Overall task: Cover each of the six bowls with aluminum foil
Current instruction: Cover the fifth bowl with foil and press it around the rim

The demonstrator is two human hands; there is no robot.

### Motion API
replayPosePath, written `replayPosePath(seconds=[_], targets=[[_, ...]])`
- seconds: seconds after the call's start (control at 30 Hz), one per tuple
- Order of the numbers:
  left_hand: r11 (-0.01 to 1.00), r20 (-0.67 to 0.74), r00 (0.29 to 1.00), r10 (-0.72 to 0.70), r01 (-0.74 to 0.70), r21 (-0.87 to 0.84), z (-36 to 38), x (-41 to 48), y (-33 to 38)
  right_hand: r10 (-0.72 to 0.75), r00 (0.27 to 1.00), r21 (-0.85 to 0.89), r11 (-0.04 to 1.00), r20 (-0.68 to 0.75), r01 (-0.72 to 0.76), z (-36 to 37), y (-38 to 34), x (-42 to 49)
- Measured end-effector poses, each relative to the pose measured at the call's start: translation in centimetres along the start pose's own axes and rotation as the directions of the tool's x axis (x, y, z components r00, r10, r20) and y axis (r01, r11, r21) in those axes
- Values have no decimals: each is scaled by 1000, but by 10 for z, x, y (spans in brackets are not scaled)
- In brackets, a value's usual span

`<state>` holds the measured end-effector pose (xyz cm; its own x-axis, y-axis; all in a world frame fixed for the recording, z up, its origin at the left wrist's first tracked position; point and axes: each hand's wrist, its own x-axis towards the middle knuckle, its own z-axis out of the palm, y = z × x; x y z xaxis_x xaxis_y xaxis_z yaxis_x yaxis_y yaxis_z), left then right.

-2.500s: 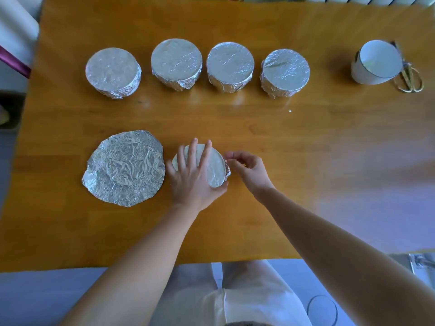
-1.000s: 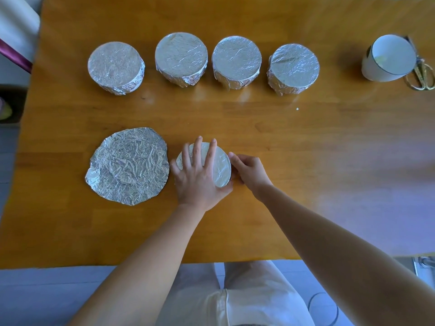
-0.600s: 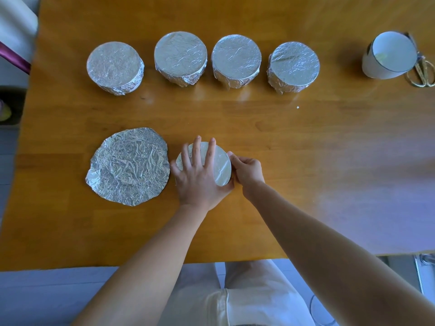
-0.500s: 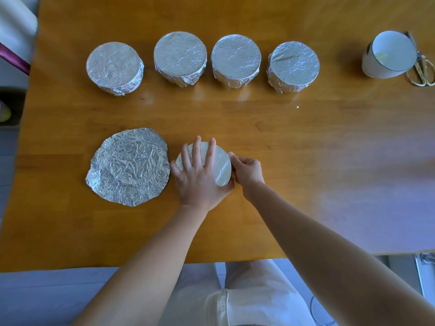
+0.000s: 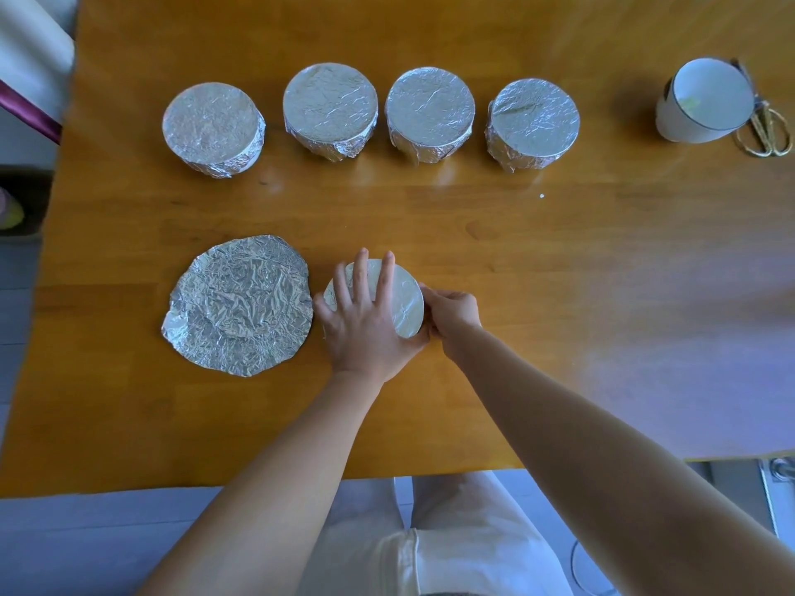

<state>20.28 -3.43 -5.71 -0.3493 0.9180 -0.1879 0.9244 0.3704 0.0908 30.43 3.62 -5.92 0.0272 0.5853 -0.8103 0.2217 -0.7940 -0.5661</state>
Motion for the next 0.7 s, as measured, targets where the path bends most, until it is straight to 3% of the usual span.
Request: replayPosePath(seconds=[0.13,0.27,0.47,0.7], targets=[[999,-26,999,-21,20,-42,-3,0,2,-156,986,49,986,-57,159,-11,4,-12],[997,-6,999,-52,52,-57,-3,1,5,-302,951,4,953,69,303,-19,11,-25],[980,70,996,-53,66,-189,-13,-3,2,-302,946,-67,948,116,311,-17,8,-22],[951,39,991,-130,136,-277,-7,-30,-16,-331,923,-96,930,198,354,-2,-7,-3]])
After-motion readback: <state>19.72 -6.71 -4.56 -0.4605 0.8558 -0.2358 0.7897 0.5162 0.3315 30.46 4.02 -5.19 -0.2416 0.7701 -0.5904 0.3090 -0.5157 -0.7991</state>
